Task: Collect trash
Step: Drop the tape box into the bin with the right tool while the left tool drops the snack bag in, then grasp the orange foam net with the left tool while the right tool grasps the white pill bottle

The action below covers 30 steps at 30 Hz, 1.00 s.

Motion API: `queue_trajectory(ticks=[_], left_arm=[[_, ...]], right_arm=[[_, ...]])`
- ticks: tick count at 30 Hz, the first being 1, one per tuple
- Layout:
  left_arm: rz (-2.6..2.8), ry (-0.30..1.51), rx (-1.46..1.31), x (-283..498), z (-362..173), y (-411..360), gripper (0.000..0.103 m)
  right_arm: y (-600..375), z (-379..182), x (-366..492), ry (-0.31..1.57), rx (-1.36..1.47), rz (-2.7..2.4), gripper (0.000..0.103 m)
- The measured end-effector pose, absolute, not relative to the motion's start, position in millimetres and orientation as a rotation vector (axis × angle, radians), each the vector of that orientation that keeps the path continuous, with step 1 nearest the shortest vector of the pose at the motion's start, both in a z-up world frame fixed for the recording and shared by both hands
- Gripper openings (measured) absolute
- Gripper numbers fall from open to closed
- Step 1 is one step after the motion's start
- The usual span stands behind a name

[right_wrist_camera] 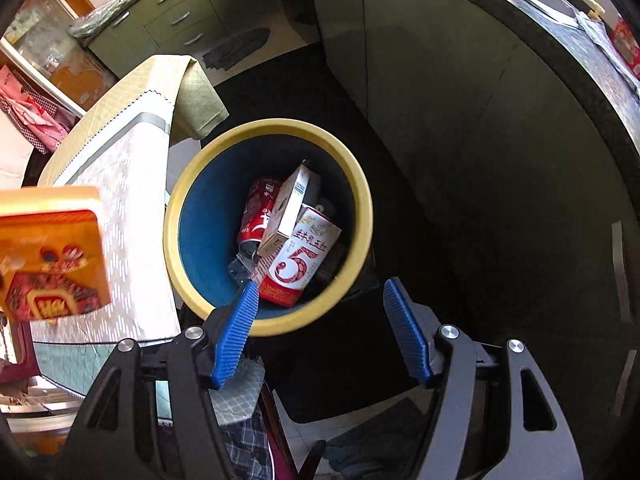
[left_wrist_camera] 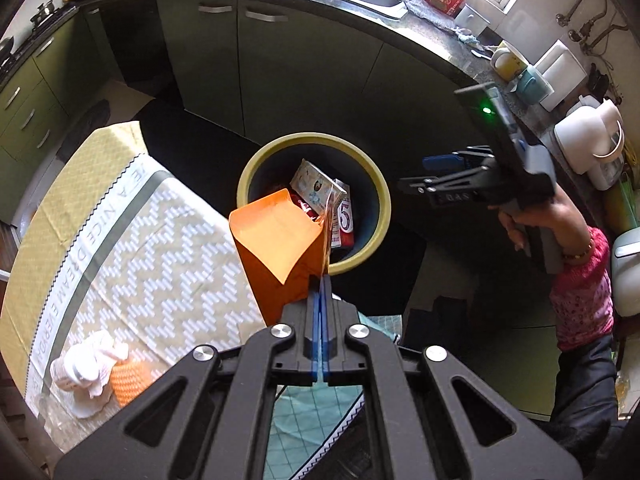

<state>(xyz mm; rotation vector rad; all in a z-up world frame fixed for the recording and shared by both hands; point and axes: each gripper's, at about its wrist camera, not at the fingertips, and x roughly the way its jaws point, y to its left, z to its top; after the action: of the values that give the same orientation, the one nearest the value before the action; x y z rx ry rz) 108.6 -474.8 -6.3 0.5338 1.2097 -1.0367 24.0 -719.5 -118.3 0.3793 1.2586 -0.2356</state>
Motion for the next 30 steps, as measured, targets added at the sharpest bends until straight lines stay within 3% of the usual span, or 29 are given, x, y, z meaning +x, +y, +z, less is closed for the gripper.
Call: queue_trajectory(ticks=[13,14,17,21,27,30], left_arm=[[-0.767,1.233,0.743,131,-83,-595,0.002],[-0.754,1.235,0.750,130,-86,-600,0.008],[-0.739,1.211,0.794,121,-92,-614,0.049],[-0.792,1.211,0.764,111,-77,-600,0.050],[-0.812,1.185,0.704,111,-24,-517,0.050],[-0.755,1.193,0.676,115,-10,-450,0.058]], right_arm=[[-753,-132,-55,1.241,0.471,-0.270,0.065],[-753,-132,-55,1.239,0.474,-0.269,0.065],[-752,-132,-56,1.235,0.473,-0.256,0.065],[-747,-127,-55,1.231,0.452,-0.245,0.065],[-730,-120,-46,1.227,0.406,-0.225,0.065],[-713,-117,-33,1.233,0.375,-0.189,0.065]])
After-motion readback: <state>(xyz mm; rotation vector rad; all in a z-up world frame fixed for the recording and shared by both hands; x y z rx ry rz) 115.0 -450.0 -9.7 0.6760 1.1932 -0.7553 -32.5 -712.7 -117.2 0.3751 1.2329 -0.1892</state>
